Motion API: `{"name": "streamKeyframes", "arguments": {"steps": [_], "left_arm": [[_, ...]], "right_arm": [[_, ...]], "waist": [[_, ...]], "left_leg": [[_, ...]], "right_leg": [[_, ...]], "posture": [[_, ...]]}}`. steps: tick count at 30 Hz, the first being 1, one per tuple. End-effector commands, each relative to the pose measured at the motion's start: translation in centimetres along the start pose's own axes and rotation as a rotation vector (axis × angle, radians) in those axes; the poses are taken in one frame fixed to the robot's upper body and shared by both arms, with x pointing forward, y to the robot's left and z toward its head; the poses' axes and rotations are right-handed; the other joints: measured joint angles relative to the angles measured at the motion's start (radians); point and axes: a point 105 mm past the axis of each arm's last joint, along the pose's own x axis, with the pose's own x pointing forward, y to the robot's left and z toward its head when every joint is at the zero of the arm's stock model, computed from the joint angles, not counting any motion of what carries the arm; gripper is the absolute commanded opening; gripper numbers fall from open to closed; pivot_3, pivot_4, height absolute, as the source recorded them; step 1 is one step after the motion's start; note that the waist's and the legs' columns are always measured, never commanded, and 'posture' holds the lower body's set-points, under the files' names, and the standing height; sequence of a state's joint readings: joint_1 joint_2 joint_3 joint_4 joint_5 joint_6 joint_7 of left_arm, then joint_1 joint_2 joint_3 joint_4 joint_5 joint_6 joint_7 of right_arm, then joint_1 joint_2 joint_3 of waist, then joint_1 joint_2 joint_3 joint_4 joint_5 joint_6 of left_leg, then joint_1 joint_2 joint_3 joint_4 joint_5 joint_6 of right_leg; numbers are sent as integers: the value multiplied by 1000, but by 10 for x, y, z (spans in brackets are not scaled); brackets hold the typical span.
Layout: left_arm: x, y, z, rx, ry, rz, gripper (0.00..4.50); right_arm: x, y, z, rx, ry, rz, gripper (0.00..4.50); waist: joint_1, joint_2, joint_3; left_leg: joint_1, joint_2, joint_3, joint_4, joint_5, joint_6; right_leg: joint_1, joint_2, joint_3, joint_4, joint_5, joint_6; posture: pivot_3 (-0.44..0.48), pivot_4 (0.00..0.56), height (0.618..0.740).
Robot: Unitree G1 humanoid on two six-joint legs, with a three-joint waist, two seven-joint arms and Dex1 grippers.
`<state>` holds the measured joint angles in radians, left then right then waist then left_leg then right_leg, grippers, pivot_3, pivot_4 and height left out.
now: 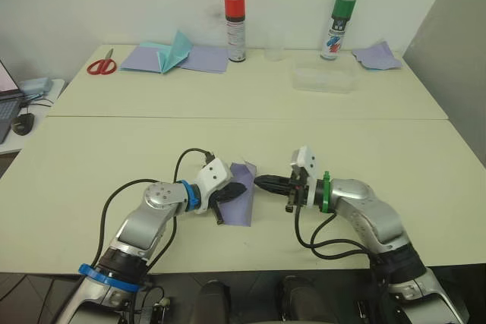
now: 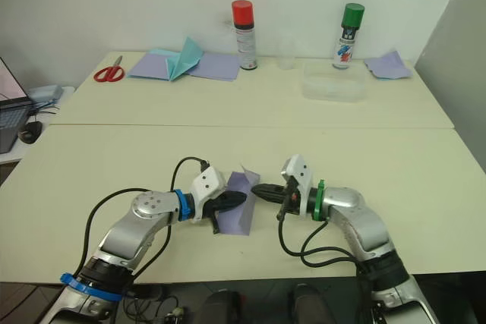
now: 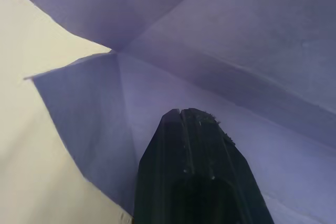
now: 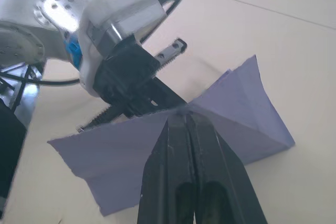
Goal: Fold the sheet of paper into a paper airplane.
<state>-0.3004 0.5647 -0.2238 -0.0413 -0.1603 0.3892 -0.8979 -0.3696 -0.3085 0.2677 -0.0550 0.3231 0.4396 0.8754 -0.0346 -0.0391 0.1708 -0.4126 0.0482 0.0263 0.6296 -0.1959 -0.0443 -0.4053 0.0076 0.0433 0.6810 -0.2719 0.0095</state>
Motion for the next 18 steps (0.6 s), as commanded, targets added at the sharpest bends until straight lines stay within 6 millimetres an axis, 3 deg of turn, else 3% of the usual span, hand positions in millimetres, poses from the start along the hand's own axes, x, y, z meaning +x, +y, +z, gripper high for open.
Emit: {"name": "streamKeyframes", "arguments": {"steps": [1, 11, 15, 18], "left_arm": [[-10, -2, -18, -75, 70, -3, 0], [-21, -2, -24, -107, 96, 8, 0], [-19, -3, -25, -122, 95, 10, 0], [-30, 2, -27, -124, 109, 25, 0]], "right_arm": [[8, -4, -12, -60, 59, -14, 24], [34, 1, -14, -65, 31, 20, 24], [38, -1, -26, -72, 88, 15, 24], [40, -4, -36, -99, 148, 0, 24]], "waist": [[1, 0, 0], [0, 0, 0], [2, 0, 0], [1, 0, 0]], "left_leg": [[0, 0, 0, 0, 0, 0], [1, 1, 0, 0, 0, 0], [0, 0, 0, 0, 0, 0], [1, 1, 1, 0, 0, 0]], "right_leg": [[0, 0, 0, 0, 0, 0], [0, 1, 0, 0, 0, -1], [0, 0, 0, 0, 0, -1], [0, 0, 1, 0, 0, -1]], "posture": [[0, 150, 740], [0, 150, 740], [0, 150, 740], [0, 150, 740]]}}
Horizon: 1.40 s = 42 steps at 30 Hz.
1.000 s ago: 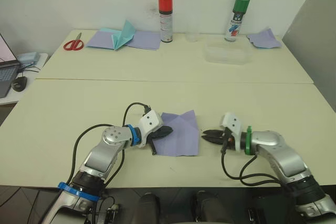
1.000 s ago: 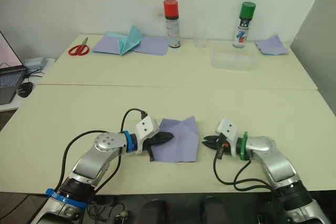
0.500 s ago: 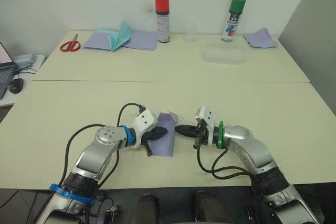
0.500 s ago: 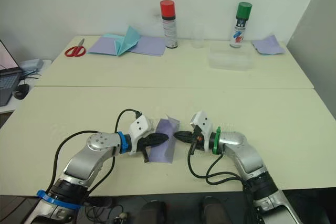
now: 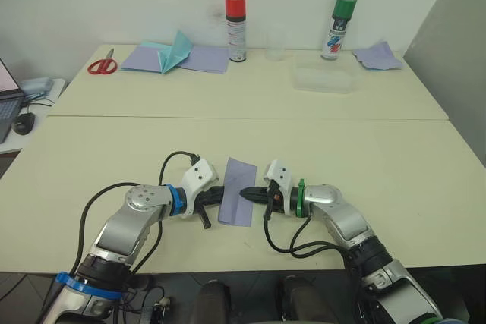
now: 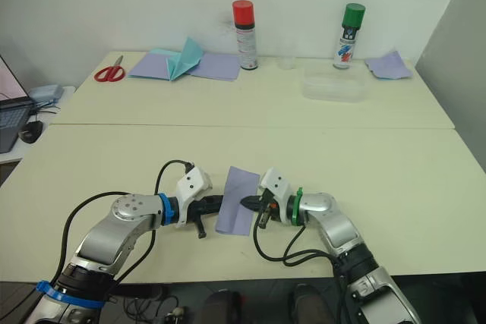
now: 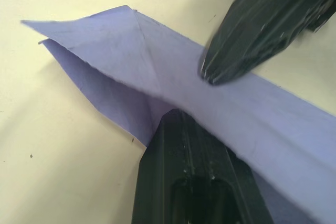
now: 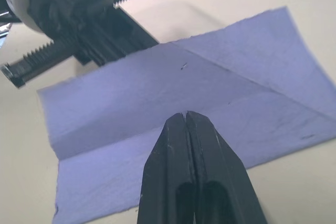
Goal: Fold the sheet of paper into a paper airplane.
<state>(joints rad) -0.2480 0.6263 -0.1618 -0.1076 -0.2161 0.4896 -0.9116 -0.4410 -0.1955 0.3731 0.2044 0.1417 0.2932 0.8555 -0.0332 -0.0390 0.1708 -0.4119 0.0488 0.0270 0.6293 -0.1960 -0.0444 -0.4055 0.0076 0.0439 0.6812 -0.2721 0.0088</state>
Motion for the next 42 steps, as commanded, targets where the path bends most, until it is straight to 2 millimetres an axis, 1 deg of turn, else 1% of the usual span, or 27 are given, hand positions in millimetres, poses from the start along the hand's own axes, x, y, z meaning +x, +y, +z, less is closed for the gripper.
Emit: {"name": "streamKeyframes", "arguments": {"steps": [1, 4, 5, 6, 8, 9, 11, 14, 15, 17, 19, 22, 24, 28, 30, 32, 35, 39, 42], "left_arm": [[-16, 7, -18, -39, 77, 24, 0], [-38, 24, -12, -28, 83, 85, 0], [-45, 30, -5, -16, 66, 109, 0], [-52, 34, 9, -8, 23, 126, 0], [-60, 34, 33, 7, -57, 114, 0], [-60, 32, 42, 9, -84, 102, 0], [-56, 24, 50, 7, -116, 66, 0], [-39, 3, 58, -7, -161, -20, 0], [-32, -3, 57, -12, -159, -42, 0], [-19, -13, 46, -15, -117, -68, 0], [-11, -19, 28, -13, -54, -81, 0], [-5, -24, 4, -18, 23, -94, 0], [-3, -28, -11, -20, 72, -119, 0], [-1, -30, -21, -37, 91, -132, 0], [1, -28, -23, -36, 94, -132, 0], [2, -27, -24, -31, 96, -135, 0], [5, -28, -23, -27, 93, -143, 0], [5, -29, -21, -26, 90, -149, 0], [4, -33, -23, -27, 98, -162, 0]], "right_arm": [[3, -3, -5, -54, 53, -10, 24], [4, -3, -10, -81, 89, -2, 24], [4, -3, -11, -89, 94, 0, 24], [5, -3, -11, -91, 94, 0, 24], [4, -4, -10, -91, 92, -1, 24], [4, -5, -9, -89, 90, -2, 24], [3, -6, -9, -85, 88, -4, 24], [1, -7, -9, -77, 86, -6, 24], [0, -7, -9, -74, 85, -6, 24], [-2, -7, -8, -69, 81, -6, 24], [-5, -7, -6, -63, 73, -5, 24], [-11, -1, -3, -58, 69, 24, 24], [-16, 7, -4, -53, 88, 73, 24], [-21, 20, -7, -11, 118, 143, 24], [-25, 29, -14, 3, 163, 202, 24], [-28, 32, -21, 3, 202, 223, 24], [-27, 26, -26, -7, 223, 178, 24], [-21, 11, -24, -22, 201, 81, 24], [-18, -15, -23, -85, 198, -56, 24]], "waist": [[-2, 0, 0], [-3, 0, 0], [-3, 0, 0], [-3, 0, 0], [-1, 0, 0], [1, 0, 0], [3, -1, 0], [1, -1, 0], [1, -1, 0], [1, -1, 0], [1, 0, 0], [2, 0, 0], [4, 0, 0], [3, 0, 0], [3, 1, -1], [4, 1, -2], [4, 2, -3], [3, 2, -4], [1, 2, -4]], "left_leg": [[0, 0, 0, 0, 0, 0], [2, 2, 0, -1, 0, 0], [3, 2, 0, -1, 0, 0], [3, 3, 0, -1, 0, 0], [3, 7, 0, -1, 0, 0], [3, 12, 1, 0, 0, 0], [3, 12, 2, 0, 0, 0], [3, 12, 3, -1, 0, 0], [3, 12, 4, -1, 0, 0], [3, 12, 3, -1, 0, 0], [3, 12, 3, -1, 0, 0], [3, 13, 3, -1, 0, 0], [3, 13, 2, -2, 0, 0], [3, 14, 3, -2, 0, 0], [3, 14, 3, -2, 0, 0], [3, 13, 3, -2, 0, 0], [4, 13, 3, -2, 0, 0], [7, 14, 4, -2, 0, 0], [12, 14, 4, -2, 0, -1]], "right_leg": [[0, 0, 0, 0, 0, 0], [0, 1, 0, 1, 0, -1], [0, 1, 0, 1, 0, -1], [0, 1, -1, 1, 0, -2], [0, 1, -1, 1, -1, -3], [0, 2, -1, 1, -1, -3], [0, 5, 0, 0, -1, -2], [0, 5, 1, 0, 0, -2], [0, 5, 1, 0, 0, -2], [0, 5, 1, 0, 0, -2], [0, 5, 2, 0, 0, -2], [0, 6, 1, 0, -1, -4], [0, 6, 1, 0, -1, -5], [0, 6, 1, 0, -1, -6], [0, 6, 1, 0, -1, -6], [0, 6, 1, 0, -2, -7], [1, 6, 1, 0, -4, -10], [2, 6, 2, 0, -4, -11], [1, 5, 3, -1, -4, -11]], "posture": [[0, 150, 740], [0, 150, 740], [0, 150, 740], [0, 150, 740], [0, 150, 740], [0, 150, 740], [0, 150, 740], [0, 150, 740], [0, 150, 740], [0, 150, 740], [0, 150, 740], [0, 150, 740], [0, 150, 740], [0, 150, 740], [0, 150, 740], [0, 150, 740], [0, 150, 740], [0, 150, 740], [0, 150, 740]]}}
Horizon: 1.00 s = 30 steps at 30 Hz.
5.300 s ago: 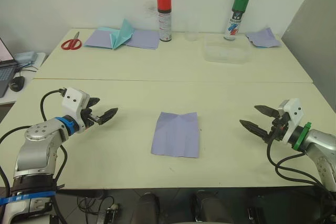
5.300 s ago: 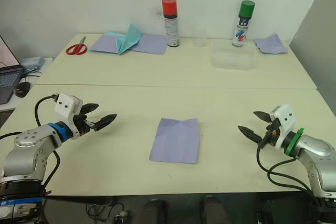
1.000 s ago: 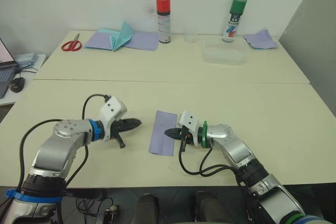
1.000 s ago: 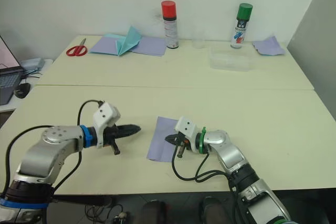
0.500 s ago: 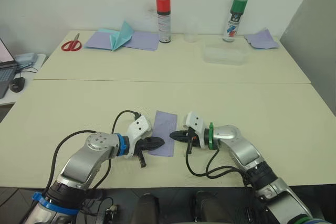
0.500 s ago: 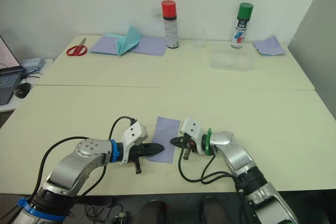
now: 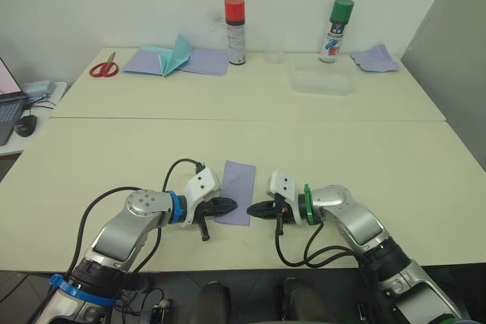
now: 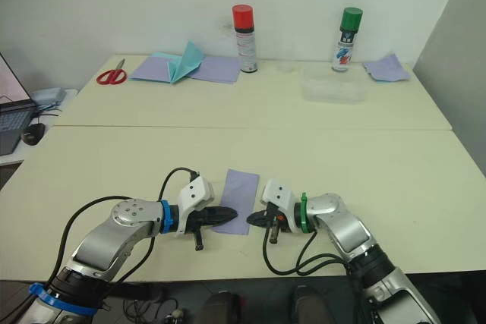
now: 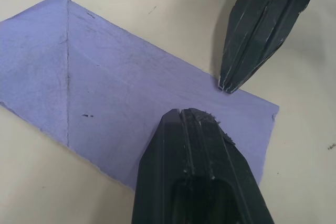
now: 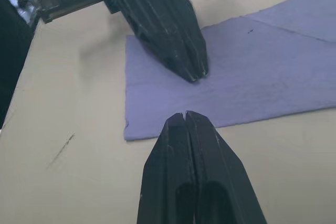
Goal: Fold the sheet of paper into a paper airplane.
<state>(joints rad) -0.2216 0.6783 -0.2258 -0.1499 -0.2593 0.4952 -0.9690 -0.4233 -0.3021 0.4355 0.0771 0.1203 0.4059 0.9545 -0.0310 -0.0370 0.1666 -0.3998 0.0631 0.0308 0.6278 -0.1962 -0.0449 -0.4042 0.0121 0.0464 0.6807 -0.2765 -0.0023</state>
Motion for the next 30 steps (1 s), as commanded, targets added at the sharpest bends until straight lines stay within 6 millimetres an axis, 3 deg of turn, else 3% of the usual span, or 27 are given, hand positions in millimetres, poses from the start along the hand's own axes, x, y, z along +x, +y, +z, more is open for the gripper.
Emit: {"name": "streamKeyframes", "arguments": {"steps": [1, 8, 20, 26, 30], "left_arm": [[6, -11, -18, -32, 67, -36, 0], [8, -19, -26, -26, 92, -72, 0], [14, -18, -24, -6, 95, -81, 0], [11, -14, -27, -5, 101, -74, 0], [10, -13, -28, -4, 103, -71, 0]], "right_arm": [[-4, -36, -14, -33, 64, -207, 24], [-5, -66, -11, -56, 44, -342, 24], [1, -102, 0, -58, 24, -476, 24], [-8, -86, 46, -69, -252, -375, 24], [-11, -48, 43, -136, -225, -161, 24]], "waist": [[-1, 0, 0], [0, 2, -3], [0, 4, -6], [3, 5, -5], [4, 6, -4]], "left_leg": [[1, 0, -1, 0, 0, 0], [1, 0, 0, 0, 0, 0], [1, -1, 2, -2, 0, 0], [-1, -1, 1, -2, 0, 0], [-5, -3, 1, -3, 0, 0]], "right_leg": [[0, 0, 0, 0, 0, 0], [0, -2, 2, 0, 0, 0], [0, -1, 2, -1, 0, 0], [0, -1, 2, -1, 0, 0], [1, -1, 3, -1, 2, 3]], "posture": [[0, 150, 740], [0, 150, 740], [0, 150, 740], [0, 150, 740], [0, 150, 740]]}}
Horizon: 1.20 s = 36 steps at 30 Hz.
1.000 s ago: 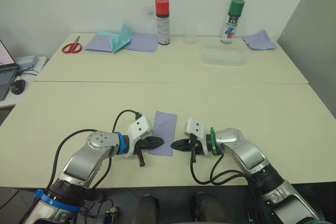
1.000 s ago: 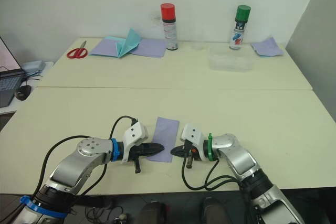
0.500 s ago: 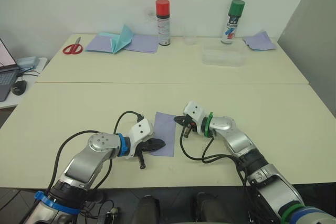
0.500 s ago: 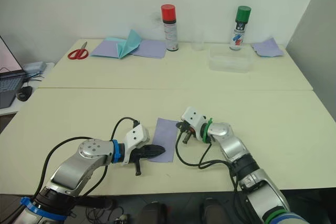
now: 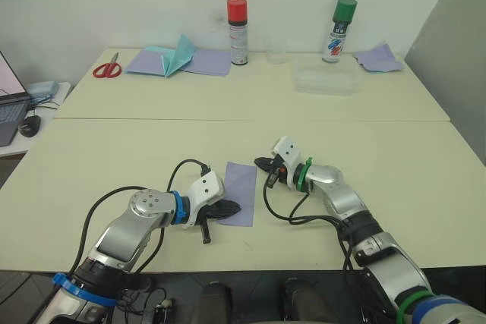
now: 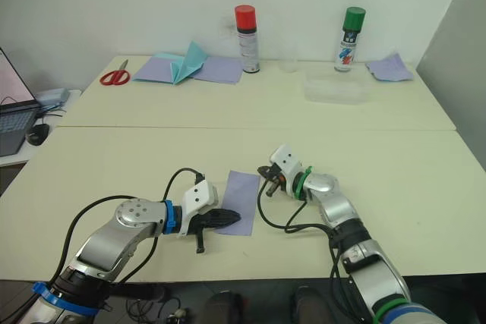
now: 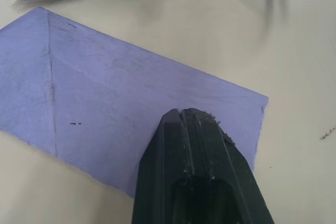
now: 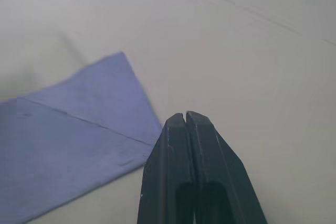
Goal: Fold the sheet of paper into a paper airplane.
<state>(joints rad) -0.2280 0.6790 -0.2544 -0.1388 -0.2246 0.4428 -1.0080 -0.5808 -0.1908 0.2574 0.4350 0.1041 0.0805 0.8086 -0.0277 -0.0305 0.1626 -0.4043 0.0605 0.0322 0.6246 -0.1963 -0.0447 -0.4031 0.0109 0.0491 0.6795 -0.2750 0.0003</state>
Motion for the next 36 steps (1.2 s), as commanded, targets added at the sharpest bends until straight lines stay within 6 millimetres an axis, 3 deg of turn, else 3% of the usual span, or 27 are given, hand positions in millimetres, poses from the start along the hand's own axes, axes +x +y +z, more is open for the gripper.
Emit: {"name": "streamKeyframes", "arguments": {"steps": [1, 10, 18, 22, 25, 32, 34, 36], "left_arm": [[7, -9, -28, -62, 91, -28, 0], [8, -8, -27, -45, 100, -44, 0], [8, -5, -27, -38, 109, -49, 0], [10, -5, -26, -41, 105, -51, 0], [12, -4, -25, -42, 103, -52, 0], [13, -3, -25, -49, 94, -43, 0], [13, -4, -26, -51, 93, -44, 0], [13, -4, -26, -50, 92, -44, 0]], "right_arm": [[-7, 26, 14, -57, -23, 168, 24], [-11, 57, -34, -77, 225, 257, 24], [-40, 92, -41, 23, 295, 485, 24], [-48, 101, -36, 88, 301, 554, 24], [-47, 98, -26, 105, 271, 544, 24], [-30, 64, 13, 90, 96, 335, 24], [-23, 59, 11, 108, 94, 274, 24], [-19, 55, -4, 52, 156, 229, 24]], "waist": [[0, 0, 0], [0, 0, 0], [2, 0, -1], [3, 1, -2], [4, 1, -2], [4, 1, -1], [4, 1, -1], [5, 1, -1]], "left_leg": [[0, 0, 0, 0, 0, 0], [5, 2, -2, -1, 0, 0], [4, 0, -2, -3, -1, 0], [4, 0, -2, -5, -1, 0], [4, 0, -3, -5, -1, 0], [4, 0, -3, -4, -1, 0], [3, -1, -3, -4, -1, 0], [3, -1, -3, -5, -1, 0]], "right_leg": [[0, 0, -1, 0, 0, 0], [-2, -3, -1, -1, -3, -5], [-1, -4, -1, -5, -3, -5], [-1, -4, -2, -6, -3, -5], [-1, -5, -2, -6, -3, -5], [-2, -8, -3, -6, -3, -4], [-2, -9, -3, -7, -3, -4], [-2, -10, -3, -7, -3, -4]], "posture": [[0, 150, 740], [0, 150, 740], [0, 150, 740], [0, 150, 740], [0, 150, 740], [0, 150, 740], [0, 150, 740], [0, 150, 740]]}}
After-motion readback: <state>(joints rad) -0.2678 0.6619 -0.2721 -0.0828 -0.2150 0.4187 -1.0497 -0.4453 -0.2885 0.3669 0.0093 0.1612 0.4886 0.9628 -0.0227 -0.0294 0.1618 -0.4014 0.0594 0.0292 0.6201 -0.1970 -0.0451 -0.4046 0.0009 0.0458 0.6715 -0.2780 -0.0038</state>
